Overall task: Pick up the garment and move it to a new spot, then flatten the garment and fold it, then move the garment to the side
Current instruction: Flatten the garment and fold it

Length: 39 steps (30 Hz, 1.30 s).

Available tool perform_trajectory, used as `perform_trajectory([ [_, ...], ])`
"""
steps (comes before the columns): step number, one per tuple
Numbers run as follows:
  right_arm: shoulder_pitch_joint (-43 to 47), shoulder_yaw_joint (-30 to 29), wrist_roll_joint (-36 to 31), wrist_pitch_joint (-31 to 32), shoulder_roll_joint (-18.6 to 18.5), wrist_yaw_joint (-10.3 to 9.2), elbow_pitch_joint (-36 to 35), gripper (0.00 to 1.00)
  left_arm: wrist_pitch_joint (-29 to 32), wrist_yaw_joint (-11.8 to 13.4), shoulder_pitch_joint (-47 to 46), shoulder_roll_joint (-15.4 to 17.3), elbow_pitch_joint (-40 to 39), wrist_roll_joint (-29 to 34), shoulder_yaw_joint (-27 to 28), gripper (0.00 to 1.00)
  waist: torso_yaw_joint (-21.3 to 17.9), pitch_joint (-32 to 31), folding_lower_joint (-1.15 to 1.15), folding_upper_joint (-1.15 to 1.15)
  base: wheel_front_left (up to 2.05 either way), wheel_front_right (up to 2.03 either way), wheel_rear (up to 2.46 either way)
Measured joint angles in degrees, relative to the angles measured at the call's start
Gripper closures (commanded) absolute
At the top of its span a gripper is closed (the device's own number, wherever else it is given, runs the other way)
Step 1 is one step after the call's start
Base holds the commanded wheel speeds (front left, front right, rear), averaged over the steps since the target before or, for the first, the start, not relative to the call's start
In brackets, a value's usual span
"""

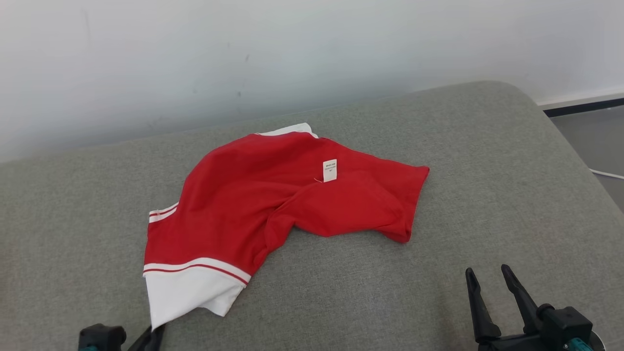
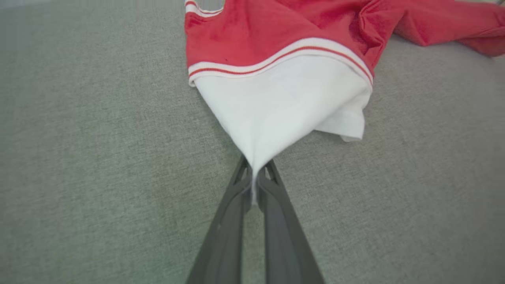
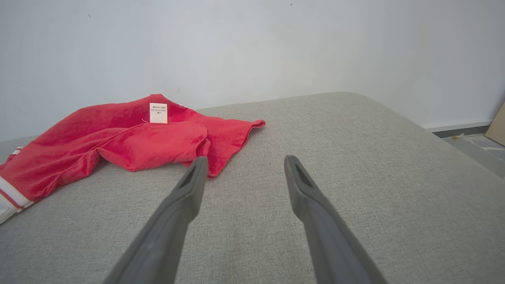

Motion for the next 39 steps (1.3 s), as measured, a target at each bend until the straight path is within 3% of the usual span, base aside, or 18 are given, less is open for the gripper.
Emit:
perform_trajectory([
  [5,-0.04,0.27,0.09,0.01,-0.08,0.00,1.02,0.00,-3.35,-0.65,2.52,0.83,-5.27,-1.30,1.32,1.00,1.00,0.07,0.00,0.00,0.00,0.00,0.00],
  [12,-2.66,1.52,0.78,0.00,-0.32,0.00,3.55,0.00,-6.16,-4.08,3.07,0.09,-5.47,-1.79,0.37,1.00,2.71,0.37,0.00,0.00,0.00,0.00,0.00],
  [13,-3.02,1.66,0.78,0.00,-0.35,0.00,3.70,0.00,-6.27,-4.09,3.05,-0.02,-4.38,-1.69,0.08,0.73,3.04,0.40,0.00,0.00,0.00,0.00,0.00],
  [15,-3.54,1.87,0.85,0.00,-0.62,0.00,3.96,0.00,-5.65,-3.98,3.00,-0.01,-2.15,-0.59,-1.07,0.00,3.69,0.43,0.00,0.00,0.00,0.00,0.00],
  [19,-3.58,1.91,1.22,0.00,-0.88,0.00,4.20,0.00,-7.25,1.78,2.96,0.33,1.57,2.42,0.00,0.00,4.67,0.31,0.00,0.00,0.00,0.00,0.00],
  [24,-2.51,1.76,1.26,0.00,-0.85,0.00,4.33,0.00,-8.88,5.10,4.68,0.60,2.37,1.23,3.07,0.00,5.17,-0.56,0.00,0.00,0.00,0.00,0.00],
  [27,-1.97,1.72,1.34,0.00,-0.73,0.00,4.39,0.00,-10.11,5.66,6.19,0.60,1.01,0.12,4.86,0.00,5.18,-1.01,0.00,0.00,0.00,0.00,0.00],
  [32,-1.62,1.81,1.35,0.01,-0.10,0.00,4.26,0.00,-11.82,5.91,8.47,-2.29,-2.19,-2.19,8.01,0.00,4.58,-1.38,0.00,0.00,0.00,0.00,0.00],
  [39,-1.21,1.75,1.37,0.00,0.23,0.00,3.85,0.00,-12.18,2.50,10.28,-6.26,-2.19,-4.14,8.98,0.00,3.07,-1.70,0.00,0.00,0.00,0.00,0.00],
])
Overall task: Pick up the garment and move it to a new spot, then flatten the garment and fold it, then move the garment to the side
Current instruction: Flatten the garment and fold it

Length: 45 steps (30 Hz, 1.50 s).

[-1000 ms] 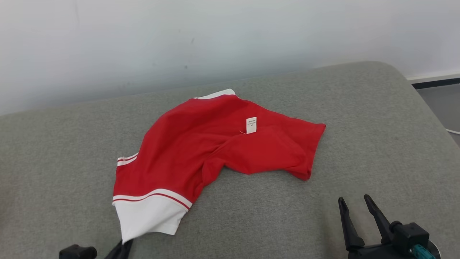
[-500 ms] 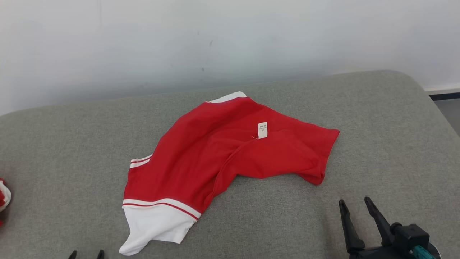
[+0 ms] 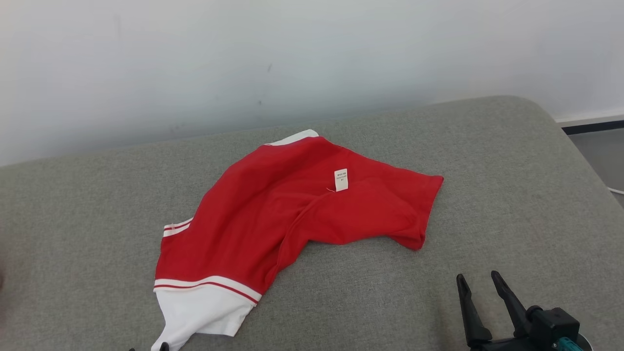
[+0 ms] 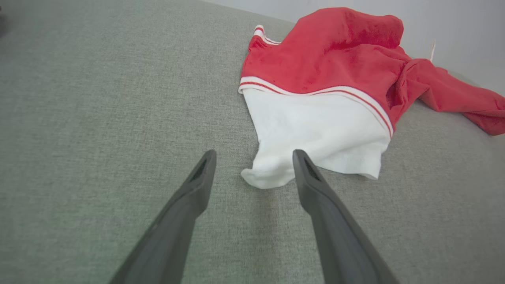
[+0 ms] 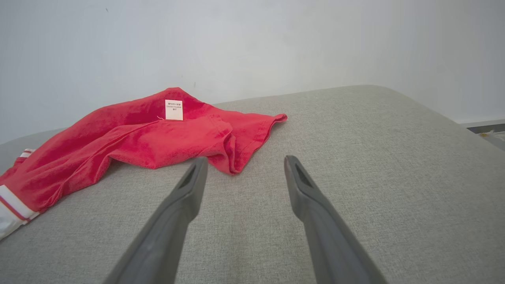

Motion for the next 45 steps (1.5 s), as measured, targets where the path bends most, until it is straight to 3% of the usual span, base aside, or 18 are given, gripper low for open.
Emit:
perform_trajectory([
  [13,0.01,-0.27,0.23,0.00,-0.76,0.00,-0.44,0.00,-0.18,-4.10,-2.65,-3.49,9.03,-1.20,-0.02,0.00,-2.03,0.86,0.00,0.00,0.00,0.00,0.00],
  [14,0.01,-0.26,0.23,0.00,-0.78,0.00,-0.46,0.00,-0.18,-4.52,-3.02,-3.58,9.56,-1.11,-0.03,0.07,-2.06,0.94,0.00,0.00,0.00,0.00,0.00],
  [17,0.01,-0.25,0.23,0.00,-0.90,0.00,-0.46,0.00,-0.18,-5.15,-4.03,-3.78,10.82,-0.48,-0.30,0.81,-2.10,1.10,0.00,0.00,0.00,0.00,0.00],
  [18,0.01,-0.25,0.23,0.00,-0.92,0.00,-0.47,0.00,-0.19,-5.16,-4.27,-3.81,11.05,-0.09,-0.21,1.00,-2.09,1.13,0.00,0.00,0.00,0.00,0.00],
  [29,0.05,-0.76,-0.04,0.01,-0.98,0.00,-0.62,0.00,-0.11,-6.09,-3.41,-2.98,8.95,2.57,-0.54,1.00,-0.59,1.15,0.00,0.00,0.00,0.00,0.00],
  [36,-2.66,-1.87,-0.02,0.00,-0.48,0.00,0.45,0.00,4.17,-8.14,-2.46,-0.25,0.89,2.12,-2.16,1.00,1.90,1.95,0.00,0.00,0.00,0.00,0.00],
  [41,-9.55,-2.57,0.87,0.00,-0.12,0.00,5.42,0.00,5.78,-9.49,-2.62,0.37,-4.60,1.16,-2.47,1.00,3.46,3.74,0.00,0.00,0.00,0.00,0.00],
  [45,-18.27,-0.75,2.93,0.09,-0.26,0.00,14.29,0.00,6.38,-9.37,-3.31,1.01,-6.64,1.41,-2.55,1.00,4.34,5.67,0.00,0.00,0.00,0.00,0.00],
])
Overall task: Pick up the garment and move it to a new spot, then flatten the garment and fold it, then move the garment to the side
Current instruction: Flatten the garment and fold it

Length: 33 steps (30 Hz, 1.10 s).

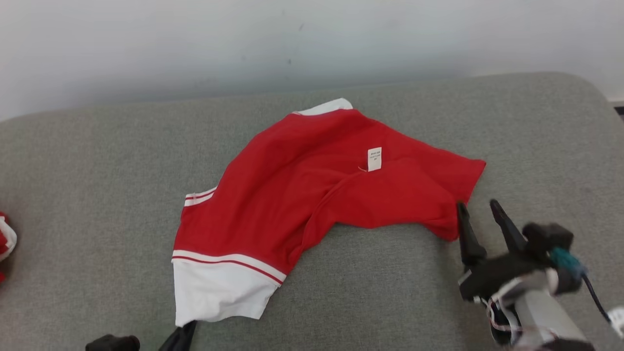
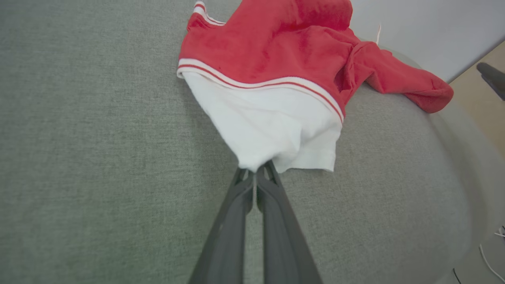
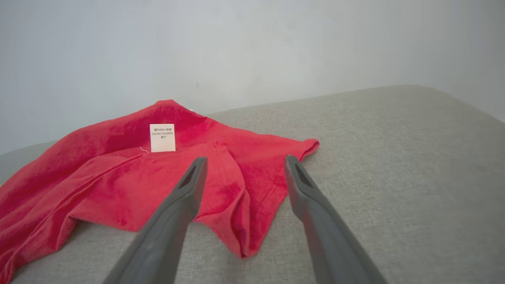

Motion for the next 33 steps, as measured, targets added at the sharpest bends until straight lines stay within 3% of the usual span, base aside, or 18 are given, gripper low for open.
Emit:
perform_trajectory([
  [11,-24.54,13.07,6.34,12.09,-2.20,0.00,21.50,0.00,0.27,0.45,-3.16,1.38,-1.76,1.38,0.32,1.00,2.66,5.95,0.01,0.01,0.00,0.00,0.00],
  [17,-32.40,20.38,9.20,16.00,-2.86,0.00,27.00,0.00,0.64,0.60,-4.62,1.88,-3.00,2.05,0.30,1.00,3.97,8.91,0.01,0.01,0.00,0.00,0.00],
  [30,-43.46,30.06,10.77,19.19,-2.05,0.00,36.34,0.00,2.29,1.60,-6.71,3.74,-5.42,3.35,0.54,1.00,4.53,13.77,0.01,0.01,0.00,0.00,0.00],
  [31,-43.94,30.76,10.61,19.02,-1.77,0.00,36.82,0.02,2.29,1.80,-6.75,3.79,-5.49,3.36,0.54,1.00,4.38,13.85,0.01,0.01,0.00,0.00,0.00],
  [33,-44.65,32.15,10.22,18.49,-1.25,0.00,37.61,0.21,2.34,1.89,-6.76,3.88,-5.64,3.36,0.57,1.00,4.05,13.88,0.01,0.01,0.00,0.00,0.00],
])
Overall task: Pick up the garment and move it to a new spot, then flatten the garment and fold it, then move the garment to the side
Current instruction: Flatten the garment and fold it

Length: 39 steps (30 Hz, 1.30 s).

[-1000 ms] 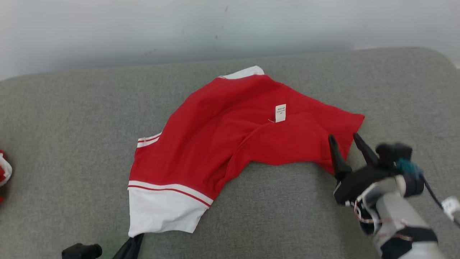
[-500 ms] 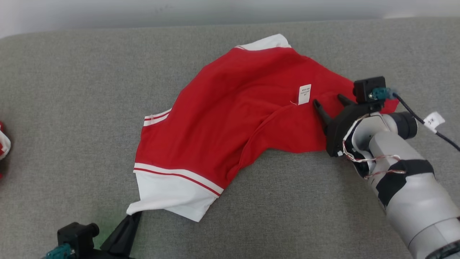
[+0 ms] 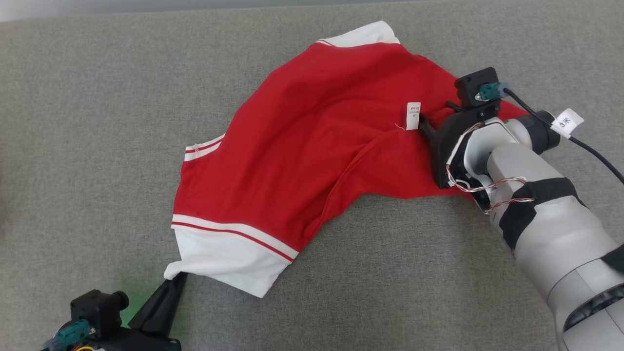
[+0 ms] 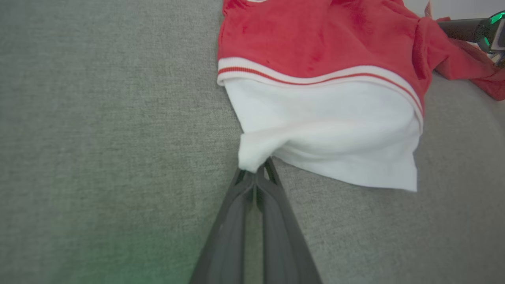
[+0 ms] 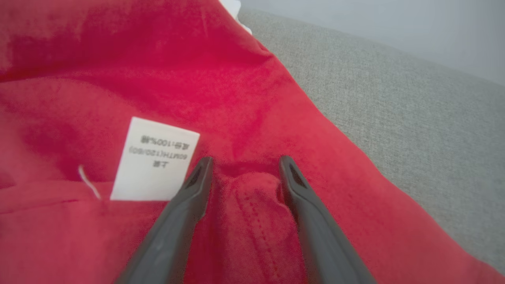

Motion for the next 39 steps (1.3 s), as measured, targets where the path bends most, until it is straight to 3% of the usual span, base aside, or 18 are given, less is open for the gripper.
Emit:
perform_trajectory([
  [1,-0.43,0.65,-0.27,-0.02,0.21,0.00,0.45,0.50,0.01,0.18,0.00,0.04,-0.11,0.01,0.00,1.00,-0.15,-0.04,0.00,0.00,0.00,0.00,0.00],
  [2,-0.72,1.14,-0.25,-0.02,0.54,0.00,0.96,0.61,0.03,0.42,0.01,0.10,-0.16,0.00,0.02,1.00,-0.28,-0.14,0.00,0.00,0.00,0.00,0.00],
  [3,-0.76,1.60,-0.23,0.09,0.86,0.00,1.43,0.85,0.14,0.43,0.02,0.16,-0.24,0.00,0.08,1.00,-0.42,-0.28,0.00,0.00,0.00,0.00,0.00],
  [4,-0.75,2.03,-0.02,0.43,1.19,0.00,1.82,1.00,0.19,0.54,0.05,0.26,-0.34,0.00,0.13,1.00,-0.58,-0.41,0.00,0.00,0.00,0.00,0.00],
  [9,-1.06,3.90,0.86,0.90,2.19,0.00,3.01,1.00,0.18,1.13,0.37,0.63,-0.80,-0.11,0.54,1.00,-1.31,-1.22,-0.01,0.00,0.00,0.00,0.00],
  [13,-1.70,4.27,0.87,-2.36,2.26,0.00,3.54,1.00,-0.42,1.76,0.55,0.73,-1.48,-0.81,1.81,1.00,-1.76,-2.22,-0.01,0.00,0.00,0.00,0.00],
  [22,-3.03,2.83,2.59,-10.36,1.81,0.00,4.08,1.00,-1.30,-0.70,1.13,-1.89,-7.13,-15.16,10.50,1.00,-2.74,-5.66,-0.01,0.00,0.00,0.00,0.00],
  [25,-3.19,1.64,4.70,-13.33,-0.05,0.00,2.63,1.00,0.29,-1.60,-1.64,-3.61,-10.29,-24.28,15.93,1.00,-3.26,-7.93,-0.01,0.00,0.00,0.00,0.00],
  [30,-2.96,0.57,8.94,-13.54,-3.04,0.00,-1.10,1.00,3.65,-0.77,-8.23,-3.70,-12.83,-31.43,20.70,1.00,-4.08,-11.32,-0.01,-0.01,0.00,0.00,0.00],
  [39,-1.47,0.79,16.18,-12.23,-9.76,0.01,-12.60,1.00,8.33,0.41,-22.42,-3.19,-10.43,-34.88,22.26,1.00,-5.48,-17.36,-0.02,-0.01,0.00,0.00,0.00],
])
